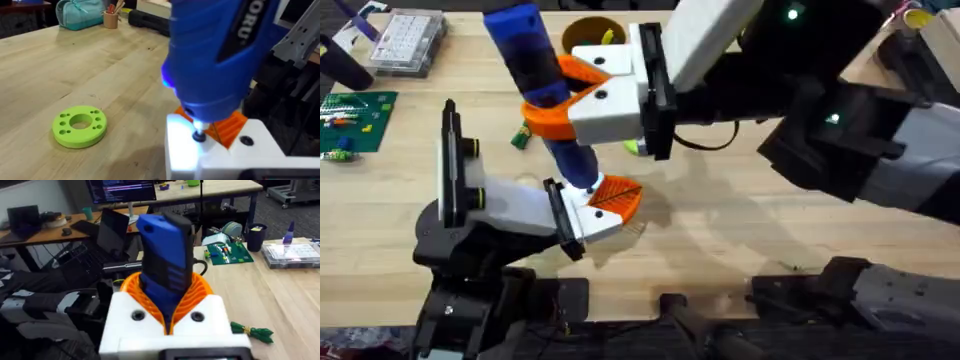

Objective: Pick up the gripper from the table and insert it into the empty holder that is missing its gripper. Then pick up a screw, insert it into the mounting hole, and use the screwdriver to tighten it. Finally, clean up the table by picking up the vegetable and placing it into the bucket.

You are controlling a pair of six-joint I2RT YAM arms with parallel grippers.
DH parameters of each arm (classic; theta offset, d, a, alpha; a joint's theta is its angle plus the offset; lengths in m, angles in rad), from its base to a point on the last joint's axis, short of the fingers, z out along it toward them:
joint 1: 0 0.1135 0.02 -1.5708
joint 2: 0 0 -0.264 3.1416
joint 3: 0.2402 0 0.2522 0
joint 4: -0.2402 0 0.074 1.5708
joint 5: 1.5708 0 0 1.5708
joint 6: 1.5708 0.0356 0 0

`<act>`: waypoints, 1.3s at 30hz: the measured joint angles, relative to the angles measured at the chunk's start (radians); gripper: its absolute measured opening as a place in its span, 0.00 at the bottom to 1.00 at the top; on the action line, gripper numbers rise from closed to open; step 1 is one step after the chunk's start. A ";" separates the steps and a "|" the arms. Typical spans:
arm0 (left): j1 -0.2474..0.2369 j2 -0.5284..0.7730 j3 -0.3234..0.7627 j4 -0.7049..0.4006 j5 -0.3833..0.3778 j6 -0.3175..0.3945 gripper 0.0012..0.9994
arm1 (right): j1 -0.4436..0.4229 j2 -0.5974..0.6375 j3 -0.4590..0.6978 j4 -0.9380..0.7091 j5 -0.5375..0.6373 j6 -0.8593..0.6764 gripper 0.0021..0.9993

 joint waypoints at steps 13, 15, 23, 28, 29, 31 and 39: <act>0.000 0.000 0.000 0.000 0.001 0.000 0.01 | 0.000 0.000 0.000 -0.007 0.000 -0.001 0.02; 0.000 0.000 0.000 0.000 0.000 0.000 0.01 | 0.000 0.000 0.000 -0.005 0.000 -0.001 0.02; 0.000 -0.002 0.000 0.000 0.000 0.000 0.01 | 0.000 0.005 -0.014 0.191 -0.005 0.031 0.02; 0.000 -0.002 0.000 0.000 -0.001 0.001 0.01 | -0.001 0.000 0.002 0.345 0.031 0.065 0.02; 0.000 -0.002 0.000 0.000 -0.001 0.001 0.01 | -0.003 0.000 0.010 0.340 0.037 0.068 0.02; 0.000 -0.002 0.000 0.000 -0.001 0.001 0.01 | -0.010 0.000 0.037 0.314 0.043 0.076 0.02; 0.000 -0.002 0.000 0.000 -0.001 0.001 0.01 | -0.055 0.000 0.174 0.181 0.061 0.059 0.02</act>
